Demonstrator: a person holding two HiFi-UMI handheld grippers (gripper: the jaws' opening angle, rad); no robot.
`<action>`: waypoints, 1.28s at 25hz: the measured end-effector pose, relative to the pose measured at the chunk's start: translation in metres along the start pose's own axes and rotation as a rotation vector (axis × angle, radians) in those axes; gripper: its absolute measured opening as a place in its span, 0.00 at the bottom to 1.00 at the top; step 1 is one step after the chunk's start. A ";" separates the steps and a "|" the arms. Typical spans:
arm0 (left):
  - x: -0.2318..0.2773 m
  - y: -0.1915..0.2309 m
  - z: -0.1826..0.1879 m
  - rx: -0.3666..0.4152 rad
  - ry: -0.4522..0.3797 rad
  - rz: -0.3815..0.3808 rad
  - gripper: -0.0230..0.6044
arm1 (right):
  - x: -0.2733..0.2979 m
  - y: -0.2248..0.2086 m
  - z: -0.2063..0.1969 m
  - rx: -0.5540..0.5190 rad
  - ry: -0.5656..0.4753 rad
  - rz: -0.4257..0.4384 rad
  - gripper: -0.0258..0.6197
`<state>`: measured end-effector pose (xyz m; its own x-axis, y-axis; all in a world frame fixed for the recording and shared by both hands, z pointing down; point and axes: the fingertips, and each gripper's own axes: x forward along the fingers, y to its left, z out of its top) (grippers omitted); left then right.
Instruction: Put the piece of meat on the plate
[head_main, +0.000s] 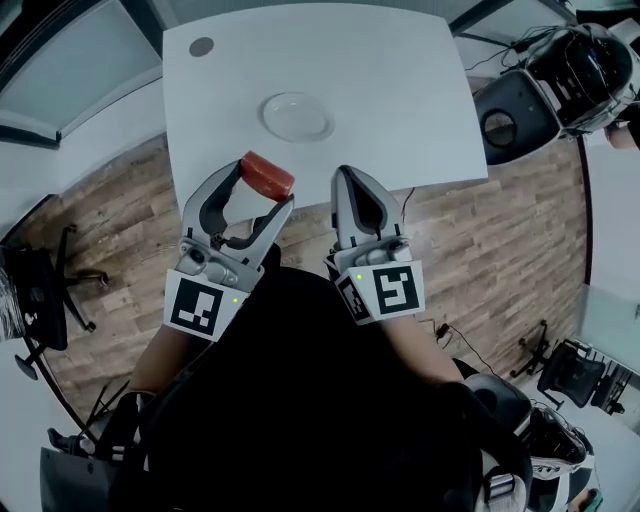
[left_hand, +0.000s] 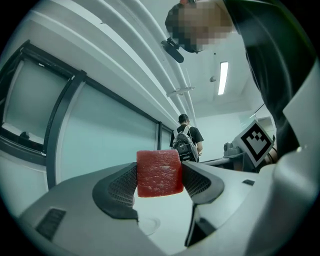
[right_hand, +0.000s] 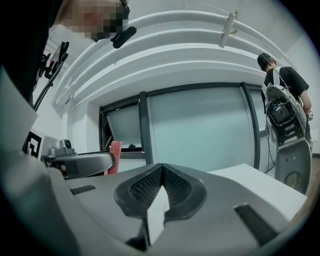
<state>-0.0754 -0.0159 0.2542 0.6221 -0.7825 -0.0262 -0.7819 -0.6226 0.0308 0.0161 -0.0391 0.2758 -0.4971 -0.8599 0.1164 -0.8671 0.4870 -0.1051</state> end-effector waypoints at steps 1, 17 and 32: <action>0.002 0.007 0.001 0.000 -0.007 -0.007 0.48 | 0.007 0.001 0.003 -0.008 -0.004 -0.004 0.04; 0.062 0.038 -0.014 -0.018 0.037 -0.068 0.48 | 0.057 -0.040 0.002 -0.017 0.031 -0.066 0.04; 0.102 0.035 -0.076 0.034 0.239 -0.065 0.48 | 0.079 -0.082 -0.036 0.028 0.108 -0.060 0.04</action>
<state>-0.0366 -0.1179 0.3283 0.6603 -0.7212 0.2097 -0.7380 -0.6747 0.0034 0.0462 -0.1417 0.3287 -0.4462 -0.8651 0.2290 -0.8949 0.4292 -0.1222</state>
